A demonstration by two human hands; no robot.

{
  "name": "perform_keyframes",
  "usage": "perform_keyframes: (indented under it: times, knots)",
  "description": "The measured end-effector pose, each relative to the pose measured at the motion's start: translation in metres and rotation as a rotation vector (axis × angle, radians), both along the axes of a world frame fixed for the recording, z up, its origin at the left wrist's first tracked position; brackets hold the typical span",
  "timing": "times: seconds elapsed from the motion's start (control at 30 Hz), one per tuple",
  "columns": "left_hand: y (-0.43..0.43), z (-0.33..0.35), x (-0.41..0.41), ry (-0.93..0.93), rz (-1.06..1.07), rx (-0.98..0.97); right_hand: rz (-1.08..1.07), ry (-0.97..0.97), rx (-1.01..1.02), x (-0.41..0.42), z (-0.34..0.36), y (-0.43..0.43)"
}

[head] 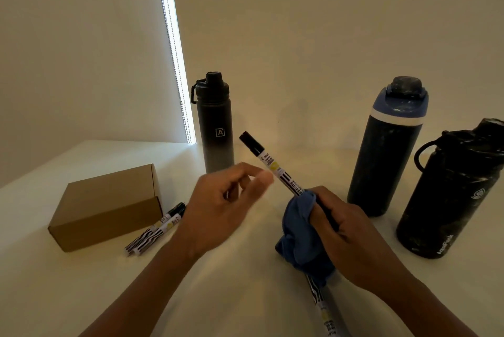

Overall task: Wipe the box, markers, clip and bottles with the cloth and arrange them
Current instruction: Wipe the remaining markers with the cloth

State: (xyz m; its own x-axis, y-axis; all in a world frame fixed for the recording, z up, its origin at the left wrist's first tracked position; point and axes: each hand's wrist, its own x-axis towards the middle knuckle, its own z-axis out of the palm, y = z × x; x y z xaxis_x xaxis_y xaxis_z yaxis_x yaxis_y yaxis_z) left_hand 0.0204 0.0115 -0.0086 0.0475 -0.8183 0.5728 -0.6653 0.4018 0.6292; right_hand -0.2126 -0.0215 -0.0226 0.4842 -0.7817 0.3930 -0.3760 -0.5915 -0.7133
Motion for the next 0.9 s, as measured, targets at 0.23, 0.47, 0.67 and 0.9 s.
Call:
perform_keyframes:
  times: [0.23,0.47,0.67,0.9]
  knots:
    - [0.001,-0.003,-0.017,0.091,-0.013,-0.065,0.01,0.057,-0.051,0.003,-0.003,0.001]
    - [0.004,-0.003,-0.011,0.214,-0.175,0.223,-0.131,-0.105,-0.044,-0.002,0.002,-0.005]
    - [0.005,-0.008,-0.018,0.273,-0.334,0.369,-0.185,-0.396,0.114,-0.002,0.01,-0.016]
    - [0.009,-0.016,-0.031,0.019,-0.443,0.393,-0.112,-0.369,0.008,0.002,0.006,-0.008]
